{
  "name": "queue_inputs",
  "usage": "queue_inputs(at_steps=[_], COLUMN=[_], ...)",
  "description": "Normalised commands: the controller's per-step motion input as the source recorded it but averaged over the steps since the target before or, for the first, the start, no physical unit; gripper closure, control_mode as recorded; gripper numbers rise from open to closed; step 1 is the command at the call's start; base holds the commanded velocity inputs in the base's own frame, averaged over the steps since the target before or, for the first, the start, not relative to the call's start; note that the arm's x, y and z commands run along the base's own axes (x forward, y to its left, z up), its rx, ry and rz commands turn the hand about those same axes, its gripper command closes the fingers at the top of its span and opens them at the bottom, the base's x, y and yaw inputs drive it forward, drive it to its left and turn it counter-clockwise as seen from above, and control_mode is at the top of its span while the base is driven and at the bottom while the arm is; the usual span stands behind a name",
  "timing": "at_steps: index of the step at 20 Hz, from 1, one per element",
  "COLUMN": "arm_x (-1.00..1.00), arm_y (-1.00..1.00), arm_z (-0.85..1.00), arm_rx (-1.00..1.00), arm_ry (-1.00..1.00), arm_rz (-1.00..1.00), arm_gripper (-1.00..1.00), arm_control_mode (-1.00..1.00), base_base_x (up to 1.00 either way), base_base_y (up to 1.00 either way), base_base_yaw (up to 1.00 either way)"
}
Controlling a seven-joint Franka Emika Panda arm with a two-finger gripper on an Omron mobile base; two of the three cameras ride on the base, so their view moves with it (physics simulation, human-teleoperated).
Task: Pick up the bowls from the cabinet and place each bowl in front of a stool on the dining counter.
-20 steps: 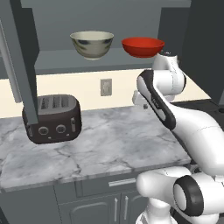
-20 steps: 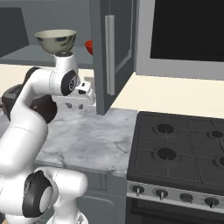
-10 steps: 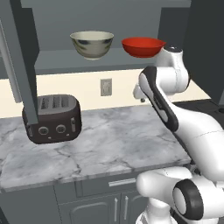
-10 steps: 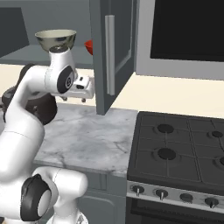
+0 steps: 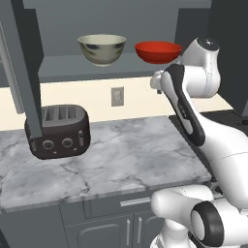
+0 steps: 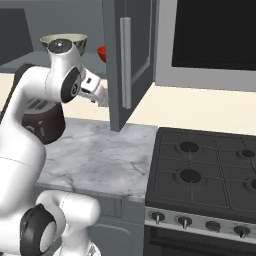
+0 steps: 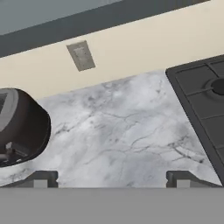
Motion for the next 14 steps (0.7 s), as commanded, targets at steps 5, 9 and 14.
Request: queue_inputs(at_steps=[5,9,14], arm_x=[0.17,0.02,0.02], arm_y=[0.00,-0.02,-0.01], arm_z=[0.68,0.49,0.49], arm_rx=[0.07,0.05,0.01], arm_ry=[-0.20,-0.30,-0.30], arm_rz=[-0.21,-0.11,0.00], arm_gripper=[-1.00,-1.00,-1.00], arm_control_mode=[-1.00,-1.00,-1.00], base_base_x=[0.00,0.00,0.00], base_base_y=[0.00,0.00,0.00], base_base_yaw=[0.00,0.00,0.00])
